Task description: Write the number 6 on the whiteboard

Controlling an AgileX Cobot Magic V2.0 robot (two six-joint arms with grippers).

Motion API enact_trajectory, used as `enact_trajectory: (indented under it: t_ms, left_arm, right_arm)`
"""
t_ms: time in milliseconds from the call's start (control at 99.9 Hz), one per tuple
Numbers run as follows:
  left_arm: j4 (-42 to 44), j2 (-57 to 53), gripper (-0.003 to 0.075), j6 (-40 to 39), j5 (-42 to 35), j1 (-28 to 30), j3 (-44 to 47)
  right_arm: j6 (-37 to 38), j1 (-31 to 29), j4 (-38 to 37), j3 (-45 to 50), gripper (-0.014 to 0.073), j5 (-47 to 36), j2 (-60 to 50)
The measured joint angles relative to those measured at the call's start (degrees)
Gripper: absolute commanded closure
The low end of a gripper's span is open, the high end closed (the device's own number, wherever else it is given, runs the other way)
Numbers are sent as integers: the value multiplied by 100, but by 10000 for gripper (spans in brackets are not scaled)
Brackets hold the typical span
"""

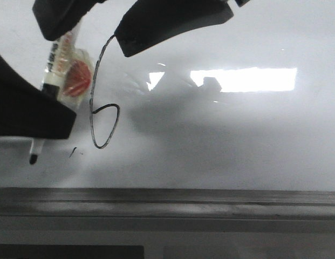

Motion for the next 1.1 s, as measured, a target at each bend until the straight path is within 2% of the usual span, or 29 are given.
enact_trajectory:
  t_ms: [210, 471, 561, 691, 751, 821, 971, 1041, 1102]
  left_arm:
    - [-873, 0, 739, -78, 312, 833, -95]
    - [-1095, 0, 733, -83, 455, 925, -105]
    - [-1105, 0, 650, -83, 469, 925, -105]
    - [-1118, 0, 384, -83, 481, 925, -105]
    - [-1164, 0, 298, -83, 494, 925, -110]
    - [-1243, -10, 269, -83, 519, 925, -149]
    - [-1366, -43, 269, -83, 531, 925, -160]
    - [-1365, -112, 270, -83, 556, 925, -160]
    - [-1365, -210, 272, -83, 572, 925, -160]
  right_arm:
    - [0, 0, 0, 0, 199, 84, 0]
    - [9, 0, 0, 0, 199, 84, 0]
    - [9, 0, 0, 0, 199, 84, 0]
    - [9, 0, 81, 0, 199, 84, 0]
    - [9, 0, 157, 0, 199, 84, 0]
    - [9, 0, 181, 0, 199, 84, 0]
    - [9, 0, 206, 0, 218, 84, 0]
    - [9, 0, 206, 0, 309, 84, 0]
    - [9, 0, 206, 0, 442, 84, -23]
